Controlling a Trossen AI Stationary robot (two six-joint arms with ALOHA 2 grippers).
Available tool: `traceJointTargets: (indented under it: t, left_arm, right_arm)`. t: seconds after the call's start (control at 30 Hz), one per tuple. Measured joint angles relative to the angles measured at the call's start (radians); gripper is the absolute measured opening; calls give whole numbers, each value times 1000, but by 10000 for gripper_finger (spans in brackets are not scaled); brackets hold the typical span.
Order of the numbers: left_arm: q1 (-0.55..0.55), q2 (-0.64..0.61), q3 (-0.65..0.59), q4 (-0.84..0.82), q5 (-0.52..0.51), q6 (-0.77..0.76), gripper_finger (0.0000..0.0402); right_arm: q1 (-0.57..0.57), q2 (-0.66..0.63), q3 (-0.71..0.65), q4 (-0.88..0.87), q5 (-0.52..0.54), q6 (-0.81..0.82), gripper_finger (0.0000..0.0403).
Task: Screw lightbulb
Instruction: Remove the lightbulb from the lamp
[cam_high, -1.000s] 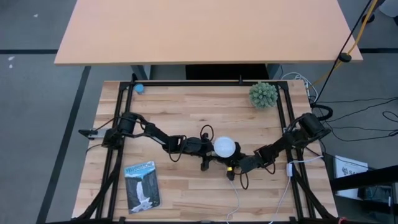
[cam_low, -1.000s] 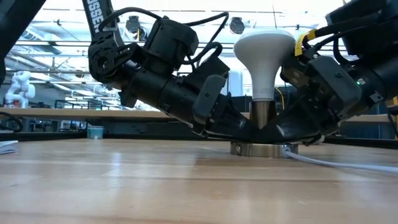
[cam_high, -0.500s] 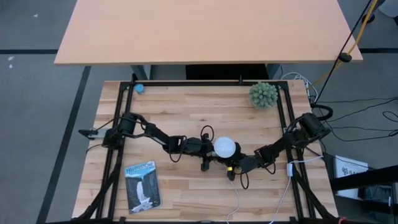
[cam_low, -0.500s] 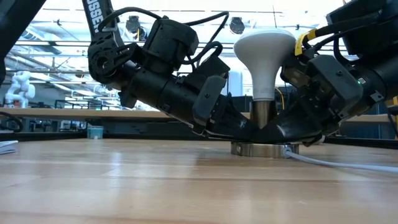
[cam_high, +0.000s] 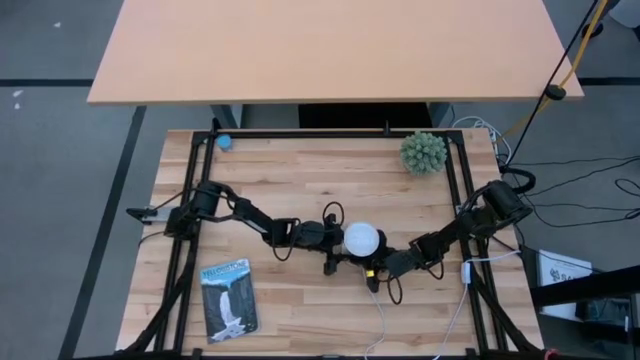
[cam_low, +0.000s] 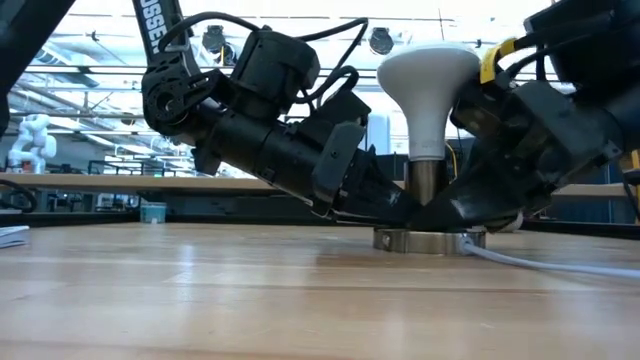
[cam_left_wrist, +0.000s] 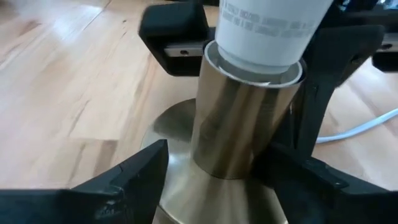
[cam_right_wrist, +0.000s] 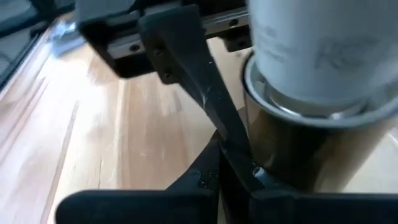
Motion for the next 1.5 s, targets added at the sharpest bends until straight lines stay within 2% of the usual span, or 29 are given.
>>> traceJointTargets:
  t: [0.1,0.23,0.33,0.43,0.6,0.8,1.07,1.17,1.33,1.5]
  left_arm:
    - [-1,2,4,0,7,-14,275]
    - [-1,2,4,-5,7,-6,275]
    - [-1,2,4,-7,7,-4,275]
    - [-4,1,3,-8,7,-3,275]
    - [-12,0,1,-8,7,1,275]
    - [-12,0,0,-8,4,2,275]
    - [-11,-1,0,-18,2,27,274]
    - [-11,-2,0,-30,0,59,249]
    - [-10,-3,0,-36,0,85,168]
    - [-4,-3,0,-40,6,103,168]
  right_arm:
    - [11,-101,-1,-100,-36,-25,0]
    - [39,-253,1,-341,-26,51,0]
    - [62,-328,1,-485,18,113,0]
    - [73,-331,1,-565,79,164,0]
    - [74,-243,1,-505,100,181,0]
    - [48,-137,2,-308,104,109,0]
    - [37,-133,2,-295,99,98,0]
    - [37,-133,2,-296,100,98,0]
    - [37,-133,2,-298,100,97,0]
    - [39,-224,2,-442,15,134,0]
